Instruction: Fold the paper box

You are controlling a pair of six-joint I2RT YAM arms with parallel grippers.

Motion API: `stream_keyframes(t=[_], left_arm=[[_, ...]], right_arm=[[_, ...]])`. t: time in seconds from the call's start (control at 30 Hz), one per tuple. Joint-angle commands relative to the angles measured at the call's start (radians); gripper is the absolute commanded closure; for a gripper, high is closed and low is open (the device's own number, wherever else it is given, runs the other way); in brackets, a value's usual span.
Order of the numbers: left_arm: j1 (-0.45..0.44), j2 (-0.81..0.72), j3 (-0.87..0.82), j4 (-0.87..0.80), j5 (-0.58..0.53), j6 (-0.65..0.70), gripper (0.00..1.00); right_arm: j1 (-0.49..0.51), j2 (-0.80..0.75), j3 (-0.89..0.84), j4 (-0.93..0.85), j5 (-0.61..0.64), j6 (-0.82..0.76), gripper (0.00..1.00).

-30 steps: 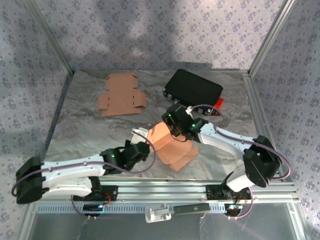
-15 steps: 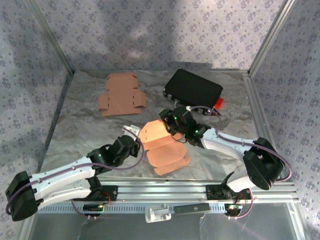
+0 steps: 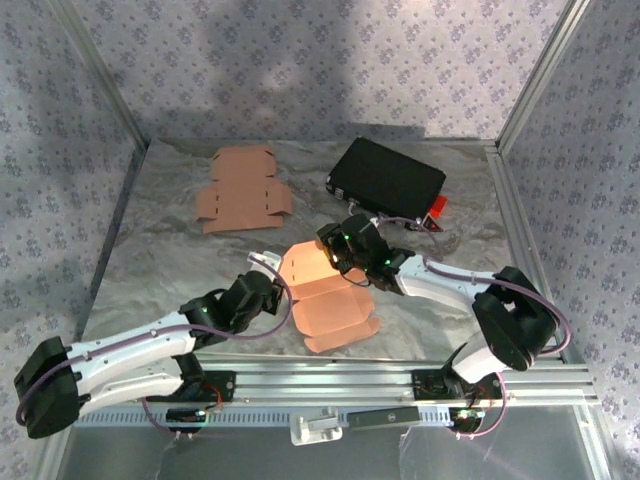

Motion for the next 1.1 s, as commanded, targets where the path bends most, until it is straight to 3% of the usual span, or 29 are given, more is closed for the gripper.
stream_keyframes(t=[0.0, 0.13, 0.27, 0.33, 0.37, 0.4, 0.5, 0.57, 0.67, 0.73, 0.83, 0.9, 1.07], left_arm=[[0.006, 0.009, 0.023, 0.016, 0.010, -0.003, 1.00], [0.006, 0.011, 0.023, 0.020, 0.007, -0.004, 1.00], [0.009, 0.006, 0.030, 0.008, -0.007, -0.009, 1.00], [0.022, -0.011, 0.041, -0.021, -0.020, -0.025, 1.00], [0.033, -0.029, 0.047, -0.038, -0.019, -0.035, 0.94], [0.046, -0.052, 0.055, -0.059, -0.015, -0.046, 0.82], [0.100, -0.131, 0.091, -0.145, -0.013, -0.117, 0.36], [0.147, -0.176, 0.127, -0.215, 0.010, -0.177, 0.26], [0.234, -0.221, 0.168, -0.276, 0.128, -0.276, 0.30], [0.303, -0.217, 0.193, -0.286, 0.256, -0.346, 0.37], [0.392, -0.162, 0.217, -0.251, 0.481, -0.465, 0.39], [0.410, -0.100, 0.238, -0.206, 0.579, -0.527, 0.42], [0.410, 0.043, 0.302, -0.108, 0.679, -0.592, 0.44]], right_arm=[[0.003, 0.007, 0.016, -0.009, 0.003, 0.025, 0.63], [0.004, -0.005, 0.010, -0.022, 0.018, 0.027, 0.76], [0.004, -0.009, -0.009, -0.003, 0.038, 0.041, 0.97], [0.002, -0.004, -0.015, 0.026, 0.052, 0.046, 1.00], [0.002, -0.001, -0.014, 0.045, 0.060, 0.047, 1.00], [-0.002, 0.005, -0.013, 0.069, 0.066, 0.048, 1.00], [-0.006, 0.035, 0.004, 0.144, 0.102, 0.057, 1.00], [-0.002, 0.071, 0.014, 0.211, 0.140, 0.072, 1.00], [0.018, 0.147, 0.024, 0.351, 0.195, 0.109, 1.00], [0.038, 0.186, 0.030, 0.403, 0.257, 0.129, 1.00], [0.079, 0.217, 0.028, 0.456, 0.360, 0.135, 1.00], [0.099, 0.236, 0.030, 0.473, 0.396, 0.134, 1.00], [0.123, 0.262, 0.011, 0.501, 0.414, 0.161, 1.00]])
